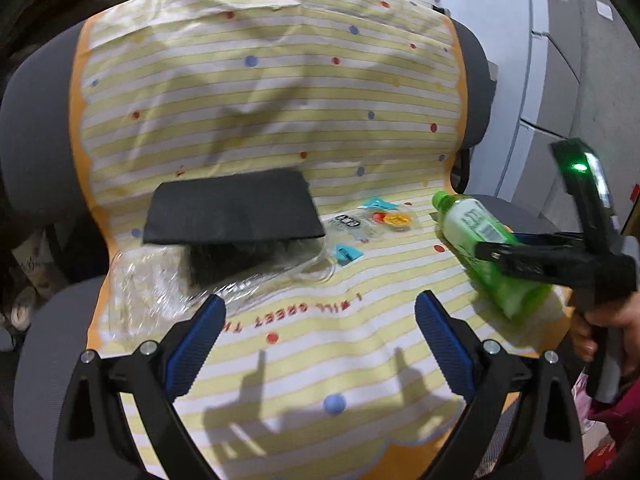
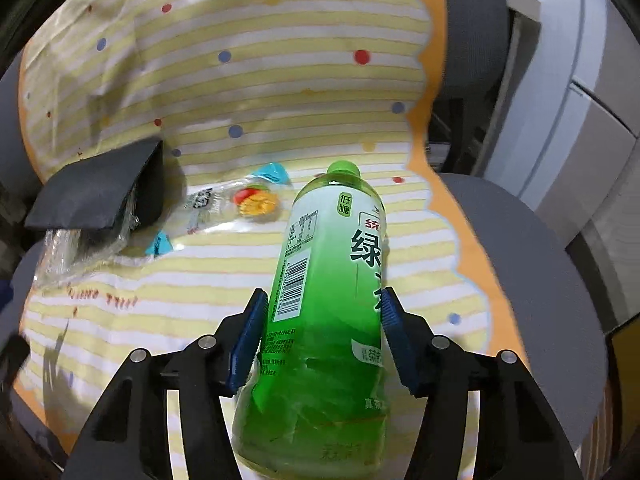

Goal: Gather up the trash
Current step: 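Grasp the green tea bottle around its body with the right tool, then grasp the mango snack packet with the left tool while the right tool holds the bottle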

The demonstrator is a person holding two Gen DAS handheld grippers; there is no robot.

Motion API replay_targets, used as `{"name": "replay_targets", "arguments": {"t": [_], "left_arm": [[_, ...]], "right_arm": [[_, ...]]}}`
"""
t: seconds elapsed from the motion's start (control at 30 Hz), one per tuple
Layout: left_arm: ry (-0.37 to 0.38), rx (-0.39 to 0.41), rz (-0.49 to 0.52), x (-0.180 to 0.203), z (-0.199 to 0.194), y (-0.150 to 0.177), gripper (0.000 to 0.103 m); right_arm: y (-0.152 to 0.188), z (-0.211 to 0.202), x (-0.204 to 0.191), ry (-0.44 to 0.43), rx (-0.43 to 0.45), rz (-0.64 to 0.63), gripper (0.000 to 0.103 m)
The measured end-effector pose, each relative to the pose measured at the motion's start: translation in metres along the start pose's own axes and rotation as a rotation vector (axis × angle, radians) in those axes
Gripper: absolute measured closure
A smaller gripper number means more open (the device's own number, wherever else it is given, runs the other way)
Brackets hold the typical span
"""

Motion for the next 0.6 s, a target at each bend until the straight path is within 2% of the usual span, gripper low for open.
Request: {"name": "replay_targets", "arguments": {"t": [0.1, 0.33, 0.5, 0.6], "left_arm": [[0.012, -0.008, 0.010, 0.014, 0.009, -0.007, 0.013], [0.064, -0.069, 0.010, 0.067, 0.047, -0.036, 0.016], [0.041, -0.143, 0.020, 0.094, 0.093, -0.055, 0.016], [0.032, -0.207, 0.028, 0.105, 0.123, -0.059, 0.012]], "right_arm": [[0.009, -0.016, 0.013, -0.023, 0.009, 0.012, 0.046], [0.018, -0.061, 0.053, -0.041, 0.116, 0.097, 0.046], [0.012, -0.073, 0.071, -0.044, 0.153, 0.115, 0.046], [0.006, -0.070, 0.077, -0.055, 0.162, 0.122, 0.046]]}}
Point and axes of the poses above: each gripper's, at about its wrist camera, not at the fingertips, and z roughly the way its jaws point, x to its right, y to its underside, the point moved 7 cm from there along z, roughly the way its jaws point, and after that the axes turned 8 degrees about -y, right-handed, at the moved point
